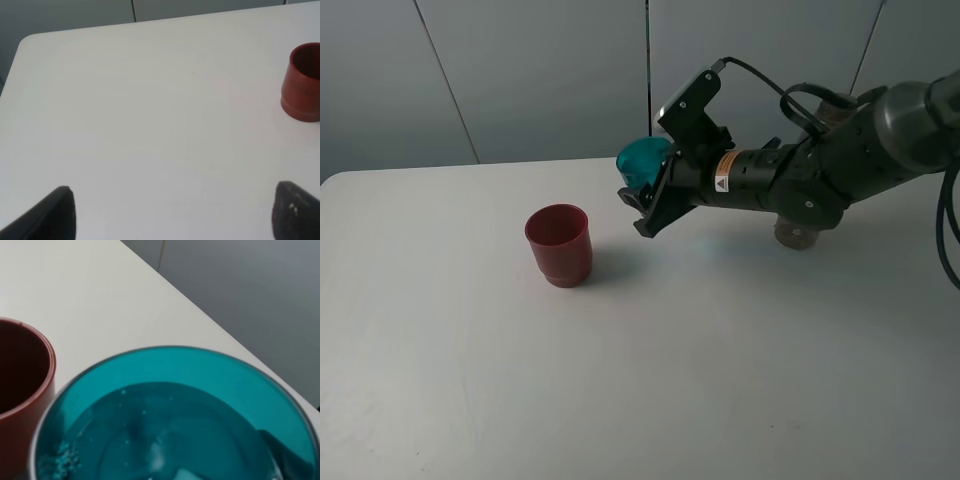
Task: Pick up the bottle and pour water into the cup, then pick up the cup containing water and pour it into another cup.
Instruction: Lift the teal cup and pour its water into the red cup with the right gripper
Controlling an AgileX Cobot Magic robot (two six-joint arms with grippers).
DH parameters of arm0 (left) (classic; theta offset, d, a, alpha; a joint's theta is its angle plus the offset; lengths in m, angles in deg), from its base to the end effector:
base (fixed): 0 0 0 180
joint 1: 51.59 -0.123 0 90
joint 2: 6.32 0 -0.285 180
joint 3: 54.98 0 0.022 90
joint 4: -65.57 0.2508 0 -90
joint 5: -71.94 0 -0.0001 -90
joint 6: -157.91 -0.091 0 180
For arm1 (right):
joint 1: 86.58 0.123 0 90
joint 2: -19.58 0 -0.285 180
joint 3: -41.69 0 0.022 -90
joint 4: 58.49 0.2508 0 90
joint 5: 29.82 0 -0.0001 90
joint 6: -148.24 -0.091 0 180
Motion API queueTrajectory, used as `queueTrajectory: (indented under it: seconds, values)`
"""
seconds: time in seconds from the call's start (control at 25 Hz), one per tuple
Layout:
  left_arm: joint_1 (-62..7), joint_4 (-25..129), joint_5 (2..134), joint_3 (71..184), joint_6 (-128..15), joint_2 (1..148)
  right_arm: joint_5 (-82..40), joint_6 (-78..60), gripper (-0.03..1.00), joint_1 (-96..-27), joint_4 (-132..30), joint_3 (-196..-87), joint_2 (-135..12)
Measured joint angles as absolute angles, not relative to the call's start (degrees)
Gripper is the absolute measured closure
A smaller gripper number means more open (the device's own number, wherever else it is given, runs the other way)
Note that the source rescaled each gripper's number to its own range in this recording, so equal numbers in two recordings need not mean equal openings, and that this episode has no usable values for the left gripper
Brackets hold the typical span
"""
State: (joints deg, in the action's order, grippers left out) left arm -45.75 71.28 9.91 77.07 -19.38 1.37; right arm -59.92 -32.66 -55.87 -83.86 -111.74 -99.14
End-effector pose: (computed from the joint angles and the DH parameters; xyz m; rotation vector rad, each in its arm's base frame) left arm -0.0066 0.0087 0.2788 0.0493 2.0492 0.0265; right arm 0.3138 0.2091 0.1380 -1.0227 1.7842 0.3231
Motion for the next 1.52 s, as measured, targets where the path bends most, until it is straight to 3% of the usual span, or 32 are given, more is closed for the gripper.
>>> queueTrajectory:
  seconds: [0.56,1.52]
  values:
    - [-45.8,71.3,9.9,77.1,-19.5,1.4,-35.8,-32.7,0.88,-47.9,-86.3,-123.5,-97.5]
    - [-45.8,71.3,9.9,77.1,-19.5,1.4,-24.5,-28.3,0.88,-43.3,-87.3,-130.2,-98.3]
